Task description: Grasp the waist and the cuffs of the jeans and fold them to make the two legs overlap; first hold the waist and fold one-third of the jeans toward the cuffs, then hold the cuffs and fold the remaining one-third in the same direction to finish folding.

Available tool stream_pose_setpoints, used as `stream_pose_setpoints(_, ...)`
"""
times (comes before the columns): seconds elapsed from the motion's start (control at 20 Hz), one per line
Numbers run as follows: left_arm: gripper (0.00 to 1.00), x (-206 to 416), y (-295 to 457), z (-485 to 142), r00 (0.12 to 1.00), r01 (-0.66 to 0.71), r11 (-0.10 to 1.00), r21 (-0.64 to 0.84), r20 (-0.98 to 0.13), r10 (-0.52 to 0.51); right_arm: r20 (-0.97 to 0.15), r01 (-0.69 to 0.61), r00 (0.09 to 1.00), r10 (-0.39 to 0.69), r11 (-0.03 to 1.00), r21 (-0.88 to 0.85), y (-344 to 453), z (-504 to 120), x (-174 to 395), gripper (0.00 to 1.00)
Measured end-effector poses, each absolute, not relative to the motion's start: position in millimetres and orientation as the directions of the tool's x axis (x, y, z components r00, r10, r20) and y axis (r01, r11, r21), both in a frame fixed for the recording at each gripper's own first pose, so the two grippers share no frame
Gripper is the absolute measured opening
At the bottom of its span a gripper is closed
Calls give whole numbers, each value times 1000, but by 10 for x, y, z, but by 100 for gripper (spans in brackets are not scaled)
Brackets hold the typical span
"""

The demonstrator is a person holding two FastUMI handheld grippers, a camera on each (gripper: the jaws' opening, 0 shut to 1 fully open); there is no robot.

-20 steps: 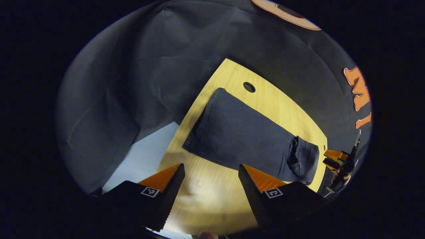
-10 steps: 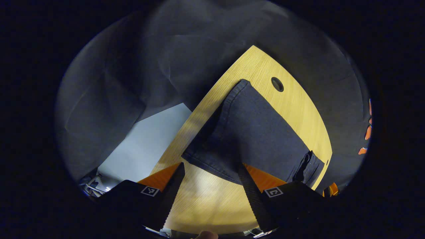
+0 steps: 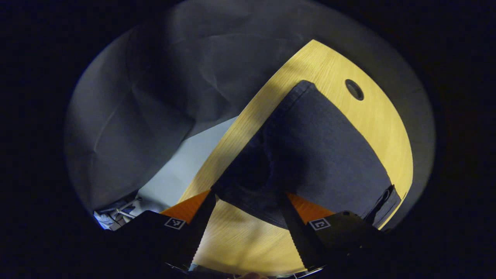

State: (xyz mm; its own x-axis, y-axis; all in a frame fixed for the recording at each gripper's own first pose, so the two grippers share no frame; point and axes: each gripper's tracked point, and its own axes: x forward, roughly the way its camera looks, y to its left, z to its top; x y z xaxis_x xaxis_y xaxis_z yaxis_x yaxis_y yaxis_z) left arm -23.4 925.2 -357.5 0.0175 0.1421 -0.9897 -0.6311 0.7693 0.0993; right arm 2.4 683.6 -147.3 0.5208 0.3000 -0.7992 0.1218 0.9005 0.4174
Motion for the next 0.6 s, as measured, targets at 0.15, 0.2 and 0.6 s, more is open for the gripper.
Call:
stream_pose_setpoints(0.15, 93, -179, 9257, -3599, 27, -646, 759, 85, -991, 134, -791, 135, 531, 303, 892, 432, 6810, -1470, 33, 98)
stream_pose_setpoints(0.2, 84, -155, 9212, -3581, 57, -629, 775, 69, -989, 134, -787, 135, 535, 307, 888, 439, 6816, -1465, 46, 98)
stream_pose_setpoints(0.6, 6, -63, 9039, -3530, 251, -615, 778, -126, -967, 41, -773, 128, 540, 333, 875, 466, 6569, -1457, 151, 98)
